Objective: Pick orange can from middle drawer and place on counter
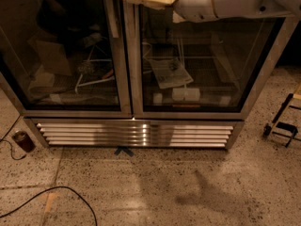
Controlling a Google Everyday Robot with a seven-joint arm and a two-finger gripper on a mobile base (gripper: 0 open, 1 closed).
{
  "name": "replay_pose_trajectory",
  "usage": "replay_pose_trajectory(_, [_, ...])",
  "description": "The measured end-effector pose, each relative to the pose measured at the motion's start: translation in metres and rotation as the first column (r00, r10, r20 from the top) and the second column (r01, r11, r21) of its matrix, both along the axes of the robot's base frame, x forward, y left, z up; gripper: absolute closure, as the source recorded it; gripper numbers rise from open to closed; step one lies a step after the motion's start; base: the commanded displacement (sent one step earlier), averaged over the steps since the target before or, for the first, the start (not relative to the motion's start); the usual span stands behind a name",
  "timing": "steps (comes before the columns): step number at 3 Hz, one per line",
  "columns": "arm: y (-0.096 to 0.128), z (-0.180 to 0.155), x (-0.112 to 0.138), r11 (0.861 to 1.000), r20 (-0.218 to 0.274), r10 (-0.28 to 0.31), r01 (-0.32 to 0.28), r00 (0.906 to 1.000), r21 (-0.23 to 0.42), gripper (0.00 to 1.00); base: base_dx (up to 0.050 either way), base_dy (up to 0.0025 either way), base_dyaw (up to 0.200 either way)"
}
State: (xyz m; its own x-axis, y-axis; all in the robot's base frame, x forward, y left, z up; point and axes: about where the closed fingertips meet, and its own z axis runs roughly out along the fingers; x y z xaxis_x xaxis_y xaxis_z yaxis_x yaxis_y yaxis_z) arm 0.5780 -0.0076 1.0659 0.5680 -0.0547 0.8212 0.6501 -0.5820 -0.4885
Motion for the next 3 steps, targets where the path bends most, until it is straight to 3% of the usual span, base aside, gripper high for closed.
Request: replay_pose_trajectory(3, [0.021,-0.015,0.033,0.999,0.040,0.006,-0.008,0.9992,0.037,0.00,0.000,0.00000,0.000])
